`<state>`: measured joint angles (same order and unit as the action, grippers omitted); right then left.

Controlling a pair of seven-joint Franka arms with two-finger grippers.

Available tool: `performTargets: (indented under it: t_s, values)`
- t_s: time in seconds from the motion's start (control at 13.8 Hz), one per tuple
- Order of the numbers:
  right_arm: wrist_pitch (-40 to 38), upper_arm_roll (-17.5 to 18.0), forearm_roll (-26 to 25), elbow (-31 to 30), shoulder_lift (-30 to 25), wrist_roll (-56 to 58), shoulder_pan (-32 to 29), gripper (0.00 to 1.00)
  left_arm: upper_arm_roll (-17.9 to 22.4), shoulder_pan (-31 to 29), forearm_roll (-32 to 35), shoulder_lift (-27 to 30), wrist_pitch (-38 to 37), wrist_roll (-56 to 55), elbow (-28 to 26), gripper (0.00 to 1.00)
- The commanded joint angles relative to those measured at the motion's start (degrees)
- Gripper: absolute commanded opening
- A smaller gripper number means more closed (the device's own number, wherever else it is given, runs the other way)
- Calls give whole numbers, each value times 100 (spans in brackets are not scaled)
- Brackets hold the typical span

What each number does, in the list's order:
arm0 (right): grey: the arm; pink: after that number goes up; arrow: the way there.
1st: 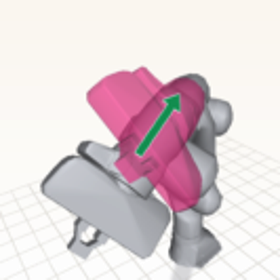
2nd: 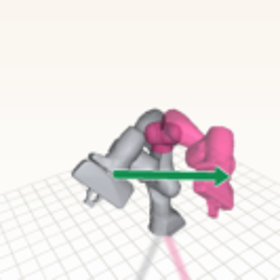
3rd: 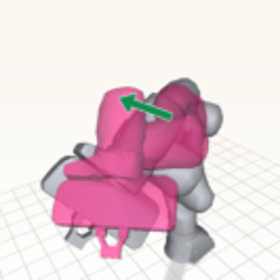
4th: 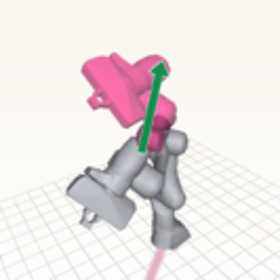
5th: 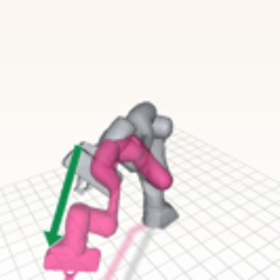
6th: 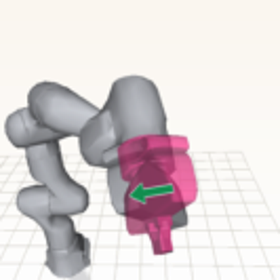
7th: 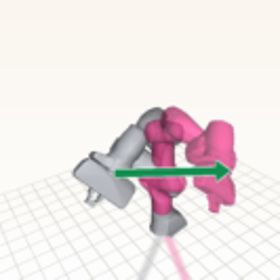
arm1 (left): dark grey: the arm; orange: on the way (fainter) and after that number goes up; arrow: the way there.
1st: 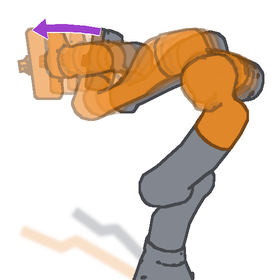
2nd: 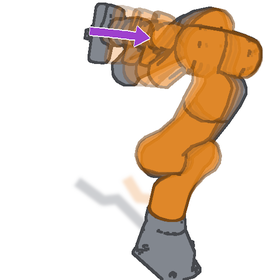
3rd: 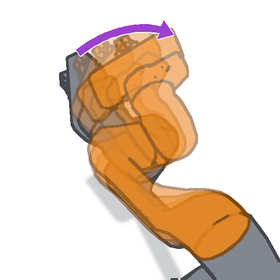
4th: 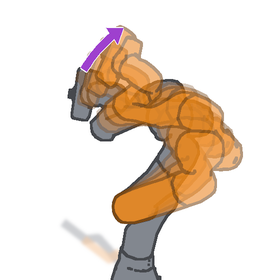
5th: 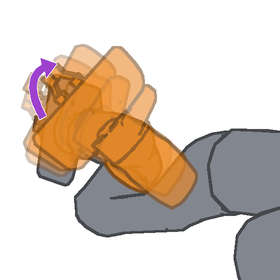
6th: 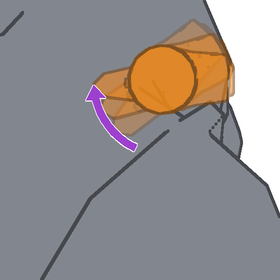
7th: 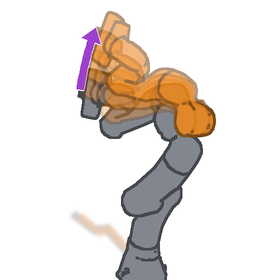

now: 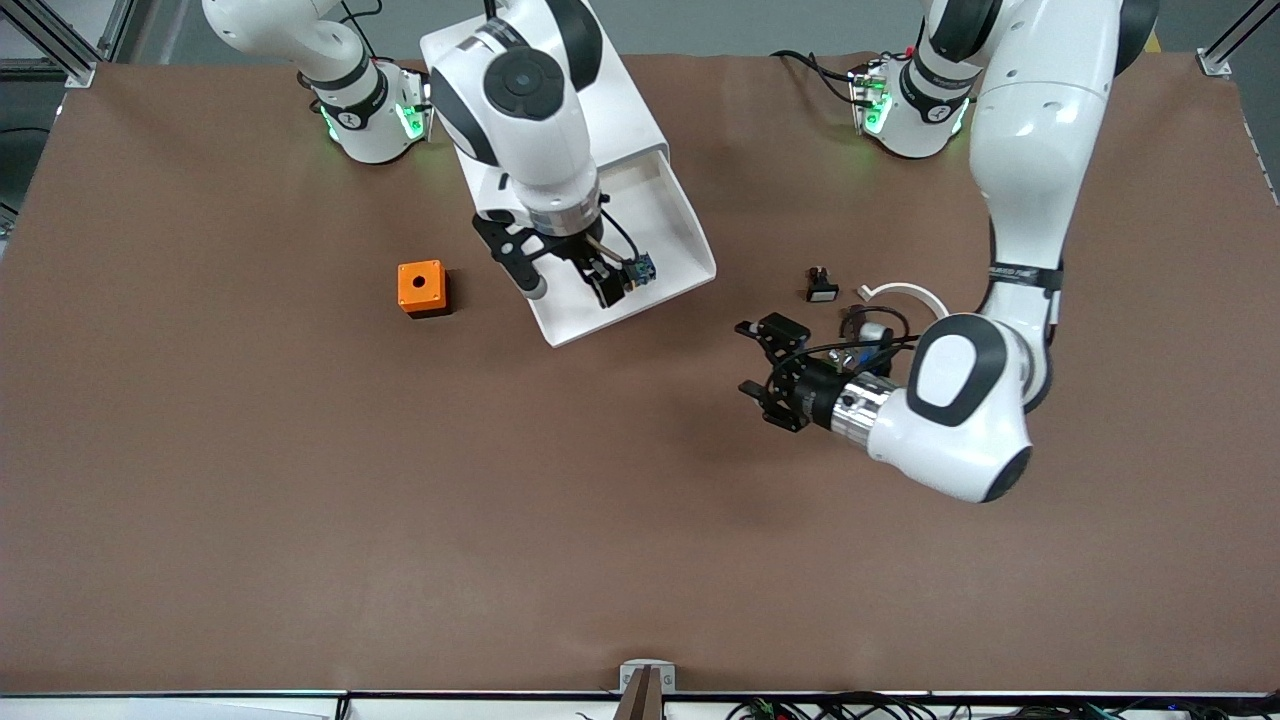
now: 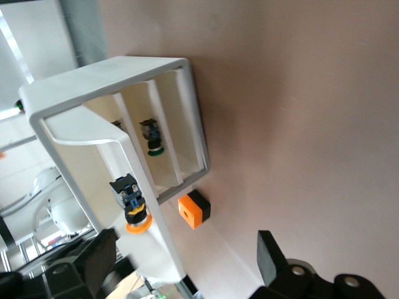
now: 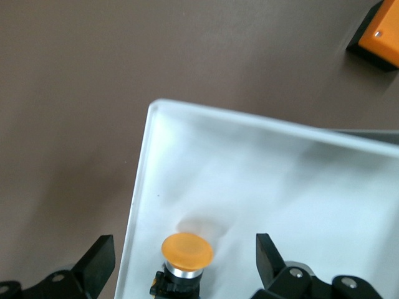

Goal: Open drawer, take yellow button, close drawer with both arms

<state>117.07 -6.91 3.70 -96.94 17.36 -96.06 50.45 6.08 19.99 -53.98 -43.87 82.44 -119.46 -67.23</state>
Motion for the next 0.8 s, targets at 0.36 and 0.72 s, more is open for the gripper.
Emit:
performTargets:
  t_s: [0.36, 0.72]
  values:
    - [-123, -74, 139, 439, 452, -211, 377, 97, 534, 58, 1379, 642, 88, 3041, -98, 99]
    - [-123, -65, 245, 439, 470, -176, 386, 84, 508, 101, 2313, 836, 280, 5590, -106, 100]
